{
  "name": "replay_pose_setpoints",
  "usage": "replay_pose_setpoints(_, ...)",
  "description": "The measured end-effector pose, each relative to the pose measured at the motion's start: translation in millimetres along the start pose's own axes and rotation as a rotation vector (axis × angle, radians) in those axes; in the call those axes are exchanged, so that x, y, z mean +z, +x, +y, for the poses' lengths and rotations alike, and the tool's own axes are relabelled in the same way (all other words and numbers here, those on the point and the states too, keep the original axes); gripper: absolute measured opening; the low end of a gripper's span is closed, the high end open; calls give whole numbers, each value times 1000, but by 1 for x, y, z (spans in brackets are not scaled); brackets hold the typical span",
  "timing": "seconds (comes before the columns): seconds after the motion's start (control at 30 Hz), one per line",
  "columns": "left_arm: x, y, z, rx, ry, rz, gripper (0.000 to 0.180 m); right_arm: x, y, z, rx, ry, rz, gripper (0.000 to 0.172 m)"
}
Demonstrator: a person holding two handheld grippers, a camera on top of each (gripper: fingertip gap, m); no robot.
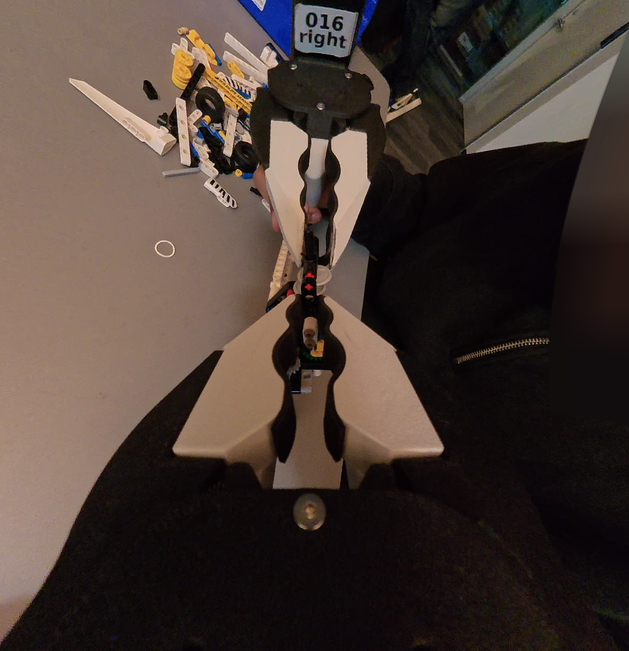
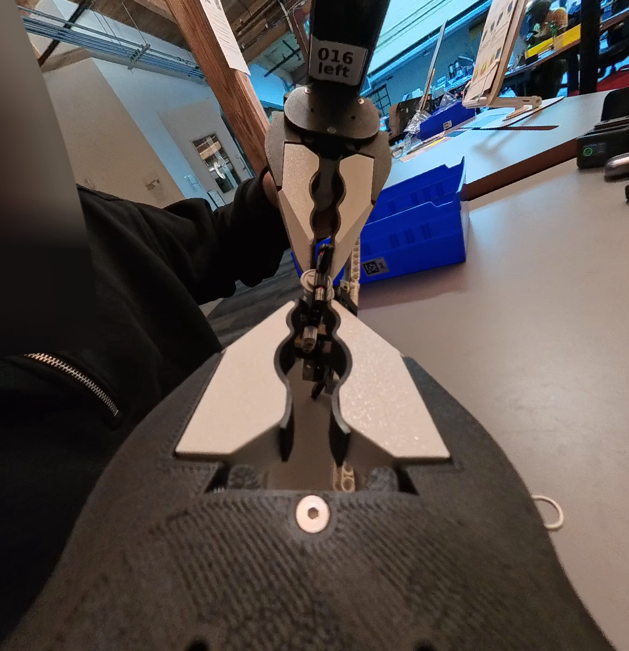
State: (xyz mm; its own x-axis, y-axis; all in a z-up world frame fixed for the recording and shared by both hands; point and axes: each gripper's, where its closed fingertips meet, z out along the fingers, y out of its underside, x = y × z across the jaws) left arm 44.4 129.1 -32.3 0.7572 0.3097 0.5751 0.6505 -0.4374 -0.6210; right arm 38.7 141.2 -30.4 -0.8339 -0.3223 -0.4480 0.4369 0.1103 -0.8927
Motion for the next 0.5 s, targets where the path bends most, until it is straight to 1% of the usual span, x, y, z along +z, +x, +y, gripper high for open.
replay_pose_setpoints(0.17,3,-1,5,-3,-12,18,6,4,2,1,26,8,-2,10)
replay_pose_setpoints(0.23,3,-4,5,-13,7,17,5,5,5,3,32,3,18,9)
replay_pose_setpoints(0.43,-1,-19,6,-29,74,-78,6,4,15,11,127,-8,60,6)
replay_pose_setpoints(0.5,-2,-23,10,-41,70,-78,7,3,19,14,157,-14,72,6)
